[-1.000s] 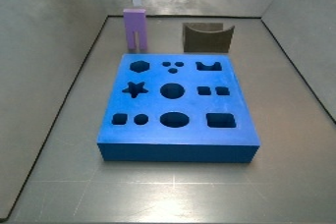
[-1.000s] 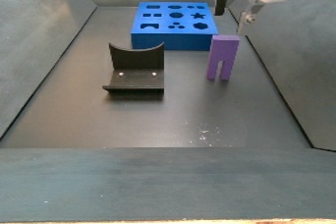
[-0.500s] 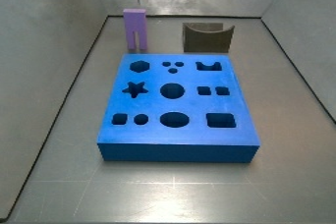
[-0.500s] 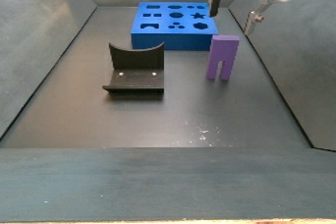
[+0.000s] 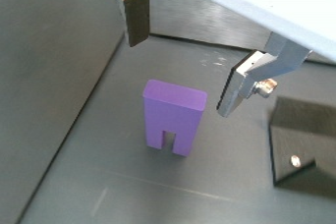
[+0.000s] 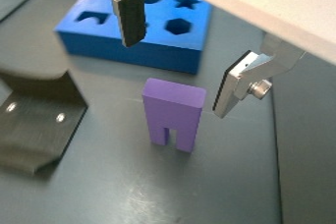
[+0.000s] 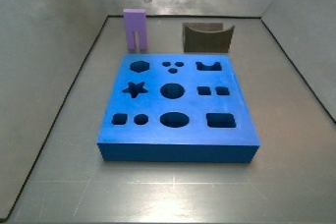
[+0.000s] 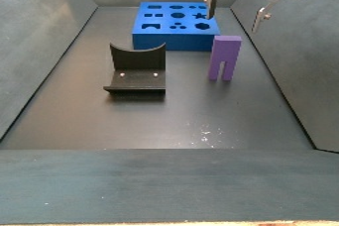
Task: Pick up the double-square object. Rotate the double-square object. Move to above the board. Insert the double-square object.
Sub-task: Rotate the double-square object.
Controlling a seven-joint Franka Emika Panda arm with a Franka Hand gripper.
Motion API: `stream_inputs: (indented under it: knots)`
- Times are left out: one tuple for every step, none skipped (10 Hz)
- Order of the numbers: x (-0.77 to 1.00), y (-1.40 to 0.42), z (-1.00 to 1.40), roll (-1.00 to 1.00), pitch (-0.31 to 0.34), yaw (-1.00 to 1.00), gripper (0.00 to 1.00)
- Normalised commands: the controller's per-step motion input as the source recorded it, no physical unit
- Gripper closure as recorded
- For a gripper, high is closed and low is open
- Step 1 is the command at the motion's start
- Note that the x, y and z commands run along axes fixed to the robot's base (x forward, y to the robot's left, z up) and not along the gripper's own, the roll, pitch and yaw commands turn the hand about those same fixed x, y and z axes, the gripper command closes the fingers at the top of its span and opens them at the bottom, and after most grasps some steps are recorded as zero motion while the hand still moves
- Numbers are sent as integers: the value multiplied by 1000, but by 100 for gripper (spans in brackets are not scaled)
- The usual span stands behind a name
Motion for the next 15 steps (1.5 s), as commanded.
stream_inputs:
  knots:
    - [41,0,-42,7,-17,1000,0]
    - [42,0,-42,8,-20,1000,0]
    - [42,-1,-42,9,-23,1000,0]
    - [42,-1,-42,11,-29,1000,0]
    - [41,-1,-42,13,-33,1000,0]
    - [41,-1,-42,15,-37,811,0]
    - [40,-1,-42,15,-37,579,0]
    - [39,-1,-43,14,-36,317,0]
    - [39,-1,-43,14,-35,202,0]
    - [0,0,-1000,0,0,0,0]
    - [4,1,-1000,1,-6,-34,0]
    - [17,8,-1000,13,-29,-33,0]
    - [22,16,-1000,23,-40,-29,0]
    - [23,20,-928,37,-46,-24,0]
    - [23,22,-813,49,-47,-21,0]
